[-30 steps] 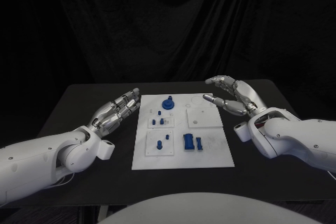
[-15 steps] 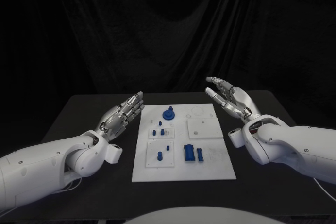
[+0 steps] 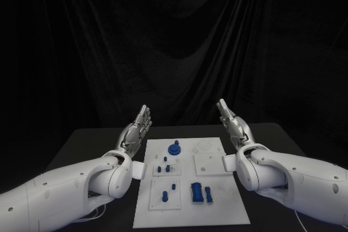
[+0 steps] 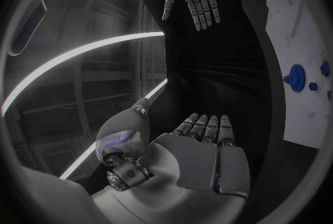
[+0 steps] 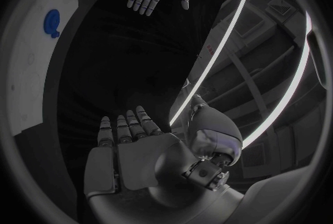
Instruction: Assemble the parts on the task board
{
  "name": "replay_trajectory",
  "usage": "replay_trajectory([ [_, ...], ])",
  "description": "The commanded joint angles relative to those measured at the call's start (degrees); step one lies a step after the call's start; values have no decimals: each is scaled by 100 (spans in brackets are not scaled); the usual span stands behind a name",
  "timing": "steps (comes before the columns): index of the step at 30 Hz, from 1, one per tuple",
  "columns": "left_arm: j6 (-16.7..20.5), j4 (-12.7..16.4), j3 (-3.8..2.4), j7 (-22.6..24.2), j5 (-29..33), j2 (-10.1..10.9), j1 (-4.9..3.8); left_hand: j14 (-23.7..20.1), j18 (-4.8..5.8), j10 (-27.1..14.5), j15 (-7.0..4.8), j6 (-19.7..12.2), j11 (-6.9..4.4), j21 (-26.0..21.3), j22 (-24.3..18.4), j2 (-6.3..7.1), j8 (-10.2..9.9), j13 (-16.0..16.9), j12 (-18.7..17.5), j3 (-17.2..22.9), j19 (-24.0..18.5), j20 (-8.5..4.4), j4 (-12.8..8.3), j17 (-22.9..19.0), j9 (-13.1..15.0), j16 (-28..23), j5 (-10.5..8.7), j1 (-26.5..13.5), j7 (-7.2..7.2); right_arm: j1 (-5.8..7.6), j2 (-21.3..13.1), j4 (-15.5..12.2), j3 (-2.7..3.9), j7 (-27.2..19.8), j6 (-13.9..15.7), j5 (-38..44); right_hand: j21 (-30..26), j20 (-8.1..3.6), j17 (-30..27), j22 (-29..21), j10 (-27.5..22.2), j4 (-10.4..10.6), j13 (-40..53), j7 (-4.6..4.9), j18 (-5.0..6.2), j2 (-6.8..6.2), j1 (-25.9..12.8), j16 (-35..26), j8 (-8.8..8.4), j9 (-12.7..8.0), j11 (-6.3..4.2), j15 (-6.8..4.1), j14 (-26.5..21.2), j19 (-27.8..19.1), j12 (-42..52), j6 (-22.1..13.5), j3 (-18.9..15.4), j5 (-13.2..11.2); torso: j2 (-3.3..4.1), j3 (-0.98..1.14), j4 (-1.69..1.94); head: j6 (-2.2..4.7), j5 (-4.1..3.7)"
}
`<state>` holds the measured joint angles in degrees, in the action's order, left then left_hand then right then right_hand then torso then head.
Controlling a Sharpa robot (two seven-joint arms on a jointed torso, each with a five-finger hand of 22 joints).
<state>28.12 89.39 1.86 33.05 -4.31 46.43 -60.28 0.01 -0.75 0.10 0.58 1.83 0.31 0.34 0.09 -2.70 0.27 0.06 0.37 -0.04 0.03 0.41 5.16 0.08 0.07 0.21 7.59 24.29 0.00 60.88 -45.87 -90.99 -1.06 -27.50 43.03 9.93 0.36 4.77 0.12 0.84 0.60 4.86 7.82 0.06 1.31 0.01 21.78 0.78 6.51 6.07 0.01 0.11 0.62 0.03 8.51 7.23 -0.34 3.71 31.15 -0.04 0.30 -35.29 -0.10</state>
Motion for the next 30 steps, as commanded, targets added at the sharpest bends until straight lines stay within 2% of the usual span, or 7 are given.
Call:
replay_trajectory([
  [1, 1235, 37, -87, -251, 352, -87, 10, -1, 75, -10, -58, -183, -31, -34, -9, 270, -27, -6, -37, 4, -3, -41, -516, -8, -7, -21, -250, -799, 0, -53, 80, 75, 71, -216, 106, -900, -36, -477, -12, -84, -60, -486, -258, -6, -131, -1, -716, -78, -214, -198, -1, -11, -62, -3, -280, -243, 34, -371, 3, 4, -29, 90, 10],
  [2, 1320, 41, -110, -268, 371, -107, 11, -1, 75, -10, -58, -183, -31, -34, -9, 270, -27, -6, -37, 4, -3, -41, -516, -8, -7, -21, -270, -862, 0, -61, 96, 88, 86, -222, 107, -941, -36, -477, -12, -84, -60, -486, -278, -6, -131, -1, -777, -78, -233, -607, -1, -11, -62, -3, -305, -268, 34, -371, 3, 4, -30, 92, 10],
  [3, 1395, 45, -131, -284, 387, -125, 11, -1, 75, -10, -58, -183, -31, -34, -9, 270, -27, -6, -37, 4, -3, -41, -516, -8, -7, -21, -288, -927, 0, -67, 108, 96, 98, -226, 108, -970, -36, -477, -12, -84, -60, -486, -300, -6, -131, -1, -834, -78, -250, -607, -1, -11, -62, -3, -327, -274, 34, -371, 3, 4, -30, 92, 10],
  [4, 1458, 49, -148, -297, 400, -140, 11, -1, 75, -10, -58, -183, -31, -34, -9, 270, -27, -6, -37, 4, -3, -41, -516, -8, -7, -21, -308, -990, 0, -71, 115, 102, 104, -229, 109, -987, -36, -477, -12, -84, -60, -486, -319, -6, -131, -1, -886, -78, -651, -607, -1, -11, -62, -3, -345, -288, 34, -371, 3, 4, -30, 92, 10],
  [7, 1578, 55, -180, -321, 426, -168, 12, -1, 75, -10, -58, -183, -31, -34, -9, 270, -27, -6, -37, 4, -3, -41, -516, -8, -7, -21, -355, -1137, 0, -72, 117, 103, 106, -230, 109, -993, -36, -477, -12, -84, -60, -486, -368, -6, -131, -1, -1022, -78, -651, -607, -1, -11, -62, -3, -401, -723, 34, -371, 3, 4, -30, 92, 10],
  [8, 1594, 56, -185, -325, 429, -172, 12, -1, 75, -10, -58, -183, -31, -34, -9, 270, -27, -6, -37, 4, -3, -41, -516, -8, -7, -21, -759, -1190, 0, -72, 117, 103, 106, -230, 109, -993, -36, -477, -12, -84, -60, -486, -782, -6, -131, -1, -1068, -78, -651, -607, -1, -11, -62, -3, -418, -723, 34, -371, 3, 4, -30, 92, 10],
  [30, 1600, 56, -186, -326, 431, -174, 12, -1, 75, -10, -58, -183, -31, -34, -9, 270, -27, -6, -37, 4, -3, -41, -516, -8, -7, -21, -759, -2429, 0, -72, 117, 103, 106, -230, 109, -993, -36, -477, -12, -84, -60, -486, -782, -6, -131, -1, -2178, -78, -651, -607, -1, -11, -62, -3, -851, -723, 34, -371, 3, 4, -30, 92, 10],
])
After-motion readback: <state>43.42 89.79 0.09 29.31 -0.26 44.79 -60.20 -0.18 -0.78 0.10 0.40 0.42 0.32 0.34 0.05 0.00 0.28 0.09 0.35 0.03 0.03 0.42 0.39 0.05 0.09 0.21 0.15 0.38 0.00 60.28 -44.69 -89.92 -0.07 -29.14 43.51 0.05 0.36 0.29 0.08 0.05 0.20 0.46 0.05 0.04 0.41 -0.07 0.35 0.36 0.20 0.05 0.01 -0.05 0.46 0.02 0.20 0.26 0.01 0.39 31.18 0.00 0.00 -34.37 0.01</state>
